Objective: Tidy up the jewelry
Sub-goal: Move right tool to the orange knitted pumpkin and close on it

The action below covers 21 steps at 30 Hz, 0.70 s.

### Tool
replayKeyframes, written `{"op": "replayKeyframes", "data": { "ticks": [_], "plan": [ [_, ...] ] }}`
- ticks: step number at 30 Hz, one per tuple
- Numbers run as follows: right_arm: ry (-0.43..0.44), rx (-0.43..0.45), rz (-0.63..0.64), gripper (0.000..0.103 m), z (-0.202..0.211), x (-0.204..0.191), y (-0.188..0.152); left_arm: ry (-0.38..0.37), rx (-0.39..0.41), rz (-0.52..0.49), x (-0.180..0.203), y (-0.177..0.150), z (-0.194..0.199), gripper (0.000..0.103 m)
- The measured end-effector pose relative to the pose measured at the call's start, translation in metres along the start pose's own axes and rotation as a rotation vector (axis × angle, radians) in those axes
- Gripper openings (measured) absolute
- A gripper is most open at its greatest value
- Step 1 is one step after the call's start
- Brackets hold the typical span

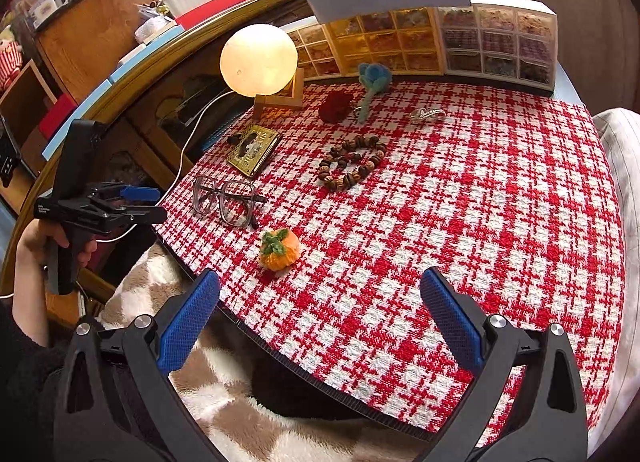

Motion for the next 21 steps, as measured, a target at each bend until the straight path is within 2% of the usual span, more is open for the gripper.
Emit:
{"op": "replayKeyframes", "data": {
  "ticks": [6,16,18,21],
  "plan": [
    [0.038,-0.041,-0.035,0.096,-0.028,-0.014,-0.003,-0.017,-0.003,0.002,0.004,-0.001,0.001,0.099],
    [0.011,-0.088,0.124,0.094,-0.072,-0.05,-0.008,-0.039,0.018,0.009,0.004,0.002,0.004,0.099],
    [0.003,-0.106,0.152,0.082,-0.08,-0.053,-0.012,-0.043,0.027,-0.001,0.005,0.003,0.004,0.099],
    [-0.023,-0.132,0.206,0.071,-0.088,-0.055,-0.018,-0.047,0.052,-0.027,0.008,0.005,0.003,0.099]
  ]
}}
Point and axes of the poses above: each gripper's, at about its wrist camera, not at the fingertips, and z roughly against the way its jaws point, x to its right, y to its top, the point moved 7 cm from there along -z, roughly the way its jaws point, and after that the axes turned 14 degrees about x, right-handed, at the moved point
